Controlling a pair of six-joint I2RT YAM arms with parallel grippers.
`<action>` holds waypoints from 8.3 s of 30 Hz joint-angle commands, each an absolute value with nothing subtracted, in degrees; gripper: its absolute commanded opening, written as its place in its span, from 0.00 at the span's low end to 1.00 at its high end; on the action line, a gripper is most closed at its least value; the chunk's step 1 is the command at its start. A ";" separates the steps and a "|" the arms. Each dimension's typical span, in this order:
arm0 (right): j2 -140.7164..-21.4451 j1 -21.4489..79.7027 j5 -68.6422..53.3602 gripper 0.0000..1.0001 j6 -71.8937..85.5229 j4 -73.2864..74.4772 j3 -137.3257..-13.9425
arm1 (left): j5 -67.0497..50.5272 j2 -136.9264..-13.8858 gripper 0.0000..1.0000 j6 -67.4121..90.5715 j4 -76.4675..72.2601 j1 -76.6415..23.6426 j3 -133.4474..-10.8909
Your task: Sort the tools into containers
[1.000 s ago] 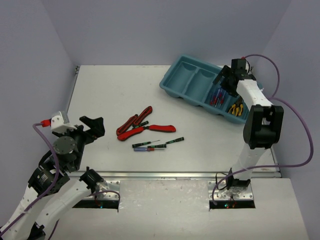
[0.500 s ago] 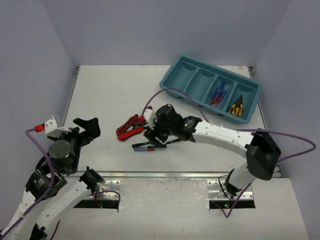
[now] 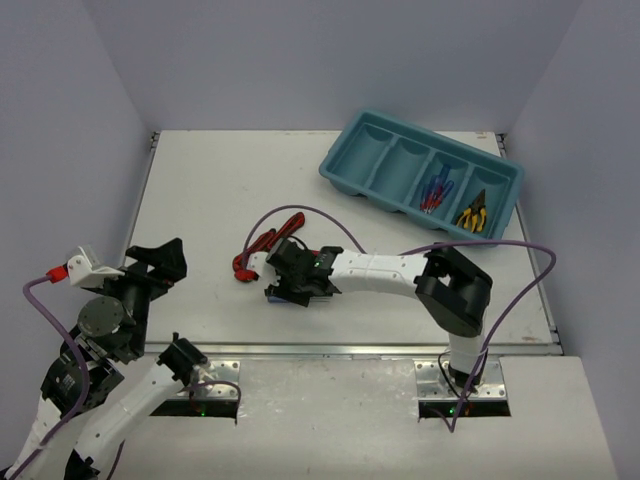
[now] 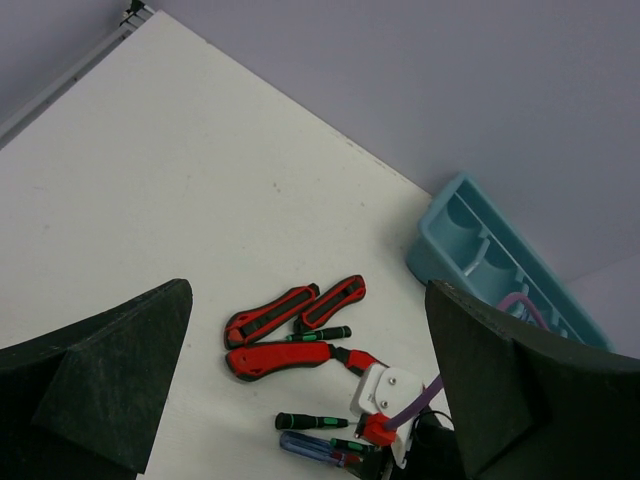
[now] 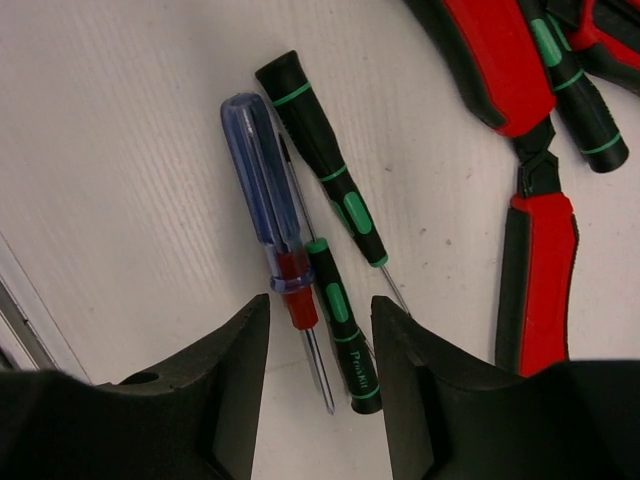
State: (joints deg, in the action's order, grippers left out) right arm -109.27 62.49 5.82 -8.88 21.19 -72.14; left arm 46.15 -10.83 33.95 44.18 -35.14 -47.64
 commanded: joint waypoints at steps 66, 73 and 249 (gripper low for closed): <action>-107.48 -2.32 17.57 0.17 45.20 20.65 -88.31 | 45.20 -11.07 1.00 33.31 42.89 -34.45 -48.69; -106.46 -0.91 14.31 0.92 36.35 21.53 -92.01 | 45.04 -10.91 1.00 33.00 42.45 -34.50 -48.52; -104.85 49.13 8.87 0.50 -19.16 31.03 -67.00 | 43.98 -10.46 1.00 32.26 41.66 -34.45 -48.31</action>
State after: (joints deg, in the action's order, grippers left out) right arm -103.44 48.57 5.27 -16.73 32.45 -65.66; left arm 43.94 -10.02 33.01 43.15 -35.11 -47.62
